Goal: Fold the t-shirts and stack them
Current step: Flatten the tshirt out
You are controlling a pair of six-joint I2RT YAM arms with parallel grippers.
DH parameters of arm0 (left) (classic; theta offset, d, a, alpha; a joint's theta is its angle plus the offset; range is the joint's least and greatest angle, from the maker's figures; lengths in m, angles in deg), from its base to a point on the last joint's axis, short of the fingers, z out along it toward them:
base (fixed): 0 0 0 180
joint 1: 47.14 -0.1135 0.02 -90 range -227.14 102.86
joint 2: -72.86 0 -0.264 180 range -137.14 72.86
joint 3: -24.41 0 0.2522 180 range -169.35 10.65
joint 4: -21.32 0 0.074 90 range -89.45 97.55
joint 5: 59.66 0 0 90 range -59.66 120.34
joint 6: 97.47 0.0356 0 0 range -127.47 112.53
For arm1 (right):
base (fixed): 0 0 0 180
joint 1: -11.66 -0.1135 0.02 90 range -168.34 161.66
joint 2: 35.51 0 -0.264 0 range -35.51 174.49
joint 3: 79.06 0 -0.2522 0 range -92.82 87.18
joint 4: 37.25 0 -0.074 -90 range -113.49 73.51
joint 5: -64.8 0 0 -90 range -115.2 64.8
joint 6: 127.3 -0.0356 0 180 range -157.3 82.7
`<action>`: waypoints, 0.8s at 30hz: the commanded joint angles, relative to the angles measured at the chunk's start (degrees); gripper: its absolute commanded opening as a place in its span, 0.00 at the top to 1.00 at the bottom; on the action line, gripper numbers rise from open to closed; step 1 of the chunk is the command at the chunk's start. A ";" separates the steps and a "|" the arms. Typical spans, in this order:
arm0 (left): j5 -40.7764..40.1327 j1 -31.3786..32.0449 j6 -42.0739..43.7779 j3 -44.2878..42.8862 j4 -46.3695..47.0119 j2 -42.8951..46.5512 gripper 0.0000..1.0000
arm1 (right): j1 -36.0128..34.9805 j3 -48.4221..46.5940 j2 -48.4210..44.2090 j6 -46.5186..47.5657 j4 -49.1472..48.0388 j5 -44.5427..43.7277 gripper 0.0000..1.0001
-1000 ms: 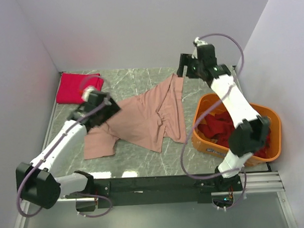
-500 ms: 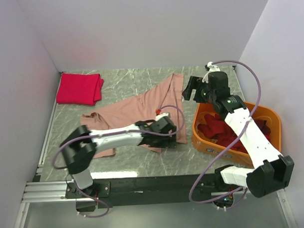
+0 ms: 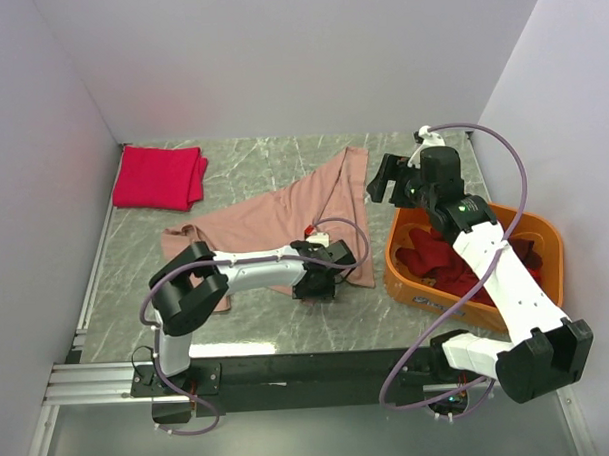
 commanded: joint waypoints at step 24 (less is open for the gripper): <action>-16.06 -36.20 15.47 -24.33 0.72 4.28 0.99 | -0.07 3.03 -2.36 2.01 -2.46 2.21 0.09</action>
